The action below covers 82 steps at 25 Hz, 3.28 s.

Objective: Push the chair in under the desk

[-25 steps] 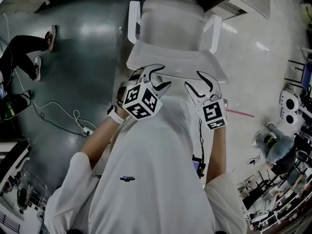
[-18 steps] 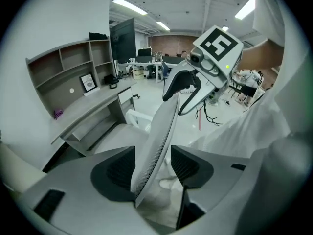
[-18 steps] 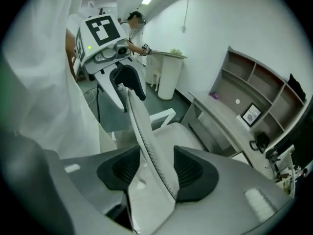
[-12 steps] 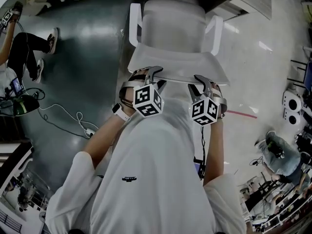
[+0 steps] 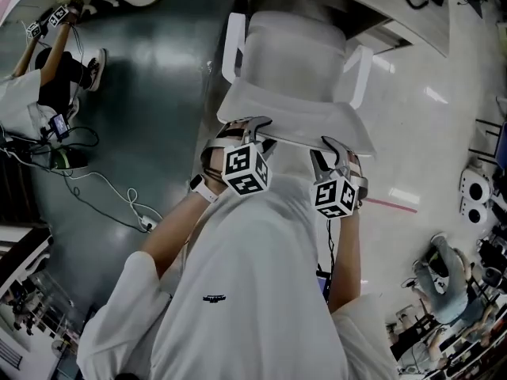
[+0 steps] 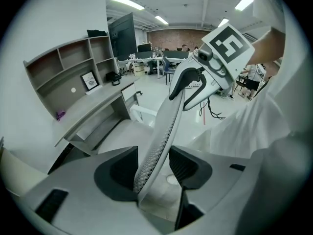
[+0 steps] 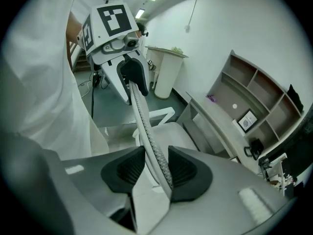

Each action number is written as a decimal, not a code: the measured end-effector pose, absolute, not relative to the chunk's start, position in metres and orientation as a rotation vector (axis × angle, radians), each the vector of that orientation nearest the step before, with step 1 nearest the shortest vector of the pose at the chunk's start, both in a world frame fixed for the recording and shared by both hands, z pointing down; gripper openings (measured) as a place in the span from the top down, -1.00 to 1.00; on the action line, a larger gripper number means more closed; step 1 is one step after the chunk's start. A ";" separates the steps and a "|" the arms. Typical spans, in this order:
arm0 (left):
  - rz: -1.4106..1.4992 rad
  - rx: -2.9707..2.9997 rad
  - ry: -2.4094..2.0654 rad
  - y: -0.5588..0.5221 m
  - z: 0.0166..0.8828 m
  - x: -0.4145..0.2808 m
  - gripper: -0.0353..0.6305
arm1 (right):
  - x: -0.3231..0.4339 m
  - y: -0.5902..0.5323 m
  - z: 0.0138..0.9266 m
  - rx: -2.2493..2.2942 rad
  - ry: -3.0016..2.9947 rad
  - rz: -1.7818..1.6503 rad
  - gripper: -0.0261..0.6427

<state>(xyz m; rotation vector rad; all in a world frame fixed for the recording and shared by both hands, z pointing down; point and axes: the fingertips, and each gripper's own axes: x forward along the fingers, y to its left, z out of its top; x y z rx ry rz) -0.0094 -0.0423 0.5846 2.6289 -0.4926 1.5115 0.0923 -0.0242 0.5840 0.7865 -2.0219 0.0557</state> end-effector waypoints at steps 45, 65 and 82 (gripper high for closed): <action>1.484 2.796 -0.562 -0.226 0.575 -0.003 0.26 | 0.099 -0.198 0.576 0.873 -2.010 0.053 0.45; 1.464 2.849 -0.636 -0.332 0.571 0.047 0.31 | 0.150 -0.312 0.576 0.855 -1.992 0.011 0.44; 1.467 2.868 -0.654 -0.412 0.565 0.059 0.32 | 0.162 -0.392 0.571 0.868 -1.982 -0.049 0.44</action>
